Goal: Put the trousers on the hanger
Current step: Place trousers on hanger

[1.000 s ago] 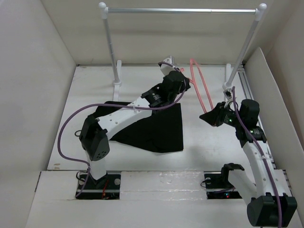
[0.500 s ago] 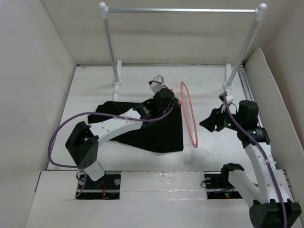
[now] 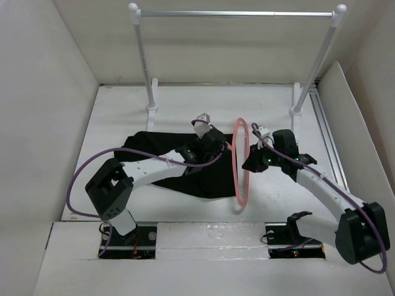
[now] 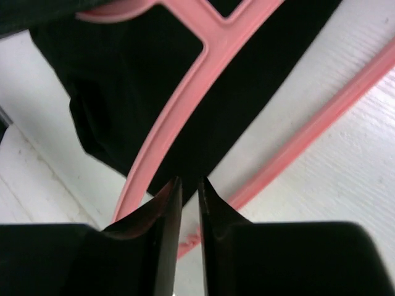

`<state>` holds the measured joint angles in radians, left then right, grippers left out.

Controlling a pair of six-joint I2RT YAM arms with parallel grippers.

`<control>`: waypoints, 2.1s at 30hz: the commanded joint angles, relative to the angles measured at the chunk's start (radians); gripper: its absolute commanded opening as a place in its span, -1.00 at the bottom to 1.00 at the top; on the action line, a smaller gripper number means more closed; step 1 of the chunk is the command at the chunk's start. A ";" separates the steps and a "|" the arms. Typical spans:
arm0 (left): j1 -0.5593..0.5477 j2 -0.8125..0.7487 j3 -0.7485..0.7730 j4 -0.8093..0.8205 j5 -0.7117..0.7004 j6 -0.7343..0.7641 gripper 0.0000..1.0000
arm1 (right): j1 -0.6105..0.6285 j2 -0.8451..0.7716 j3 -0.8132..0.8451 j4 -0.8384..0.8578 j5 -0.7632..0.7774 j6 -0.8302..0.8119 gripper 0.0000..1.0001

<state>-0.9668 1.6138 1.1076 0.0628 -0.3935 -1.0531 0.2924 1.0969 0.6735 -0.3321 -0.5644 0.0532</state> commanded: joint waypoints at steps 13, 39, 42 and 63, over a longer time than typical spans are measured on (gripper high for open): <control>0.000 -0.008 -0.088 0.005 -0.076 -0.013 -1.00 | 0.137 0.343 -0.060 0.445 0.285 0.198 -0.02; 0.066 -0.132 -0.212 -0.090 -0.179 0.171 -1.00 | -0.251 0.081 -0.023 0.242 0.152 0.093 -1.00; 0.076 -0.158 -0.238 -0.107 -0.194 0.197 -1.00 | -0.327 0.107 -0.011 0.228 0.121 0.057 -1.00; 0.039 -0.121 -0.081 -0.234 -0.321 0.289 -1.00 | -0.377 0.347 0.031 0.272 0.135 -0.001 -1.00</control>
<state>-0.9325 1.4727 1.0096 -0.0723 -0.6300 -0.8307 -0.0658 1.4460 0.6651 -0.1043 -0.4374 0.0746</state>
